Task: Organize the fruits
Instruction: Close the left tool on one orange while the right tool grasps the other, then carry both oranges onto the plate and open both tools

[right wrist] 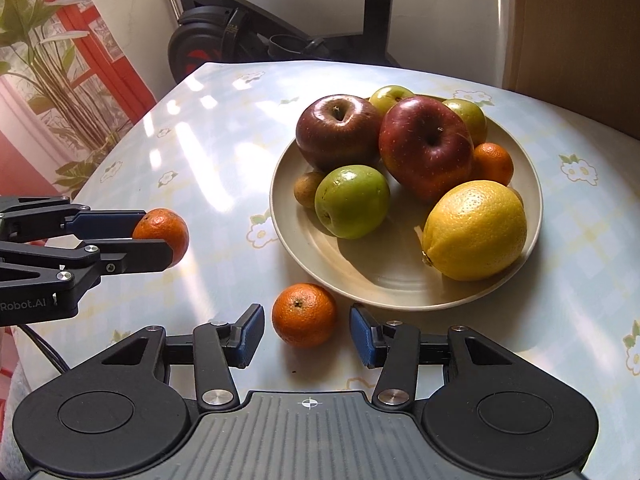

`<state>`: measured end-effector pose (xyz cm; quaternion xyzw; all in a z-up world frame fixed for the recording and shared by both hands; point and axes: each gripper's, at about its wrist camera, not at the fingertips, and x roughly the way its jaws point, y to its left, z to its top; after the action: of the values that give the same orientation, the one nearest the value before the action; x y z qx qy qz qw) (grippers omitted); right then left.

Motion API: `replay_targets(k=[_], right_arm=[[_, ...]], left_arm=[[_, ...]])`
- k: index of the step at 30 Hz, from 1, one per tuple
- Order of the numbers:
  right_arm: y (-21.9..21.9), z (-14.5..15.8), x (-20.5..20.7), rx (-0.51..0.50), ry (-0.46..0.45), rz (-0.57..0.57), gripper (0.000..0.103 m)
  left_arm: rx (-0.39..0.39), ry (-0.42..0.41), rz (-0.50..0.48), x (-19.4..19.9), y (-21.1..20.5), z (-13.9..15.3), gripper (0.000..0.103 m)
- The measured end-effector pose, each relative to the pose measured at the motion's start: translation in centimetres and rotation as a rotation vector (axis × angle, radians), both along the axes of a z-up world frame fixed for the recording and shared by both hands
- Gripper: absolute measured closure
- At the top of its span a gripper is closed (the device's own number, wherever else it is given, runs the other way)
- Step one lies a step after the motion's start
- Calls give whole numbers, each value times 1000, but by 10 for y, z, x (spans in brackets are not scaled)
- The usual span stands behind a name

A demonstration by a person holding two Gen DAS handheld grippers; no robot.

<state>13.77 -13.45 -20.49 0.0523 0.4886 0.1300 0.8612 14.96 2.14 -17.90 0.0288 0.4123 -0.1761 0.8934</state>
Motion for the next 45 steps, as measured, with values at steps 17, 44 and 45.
replay_targets(k=[17, 44, 45], right_arm=[[-30, 15, -21, 82, -71, -71, 69], [-106, 37, 40, -57, -224, -148, 69], [-106, 36, 42, -54, -222, -144, 69]], left_arm=[[-14, -5, -34, 6, -13, 2, 63], [-3, -33, -35, 66, -57, -1, 63], [0, -29, -29, 67, -55, -2, 63]])
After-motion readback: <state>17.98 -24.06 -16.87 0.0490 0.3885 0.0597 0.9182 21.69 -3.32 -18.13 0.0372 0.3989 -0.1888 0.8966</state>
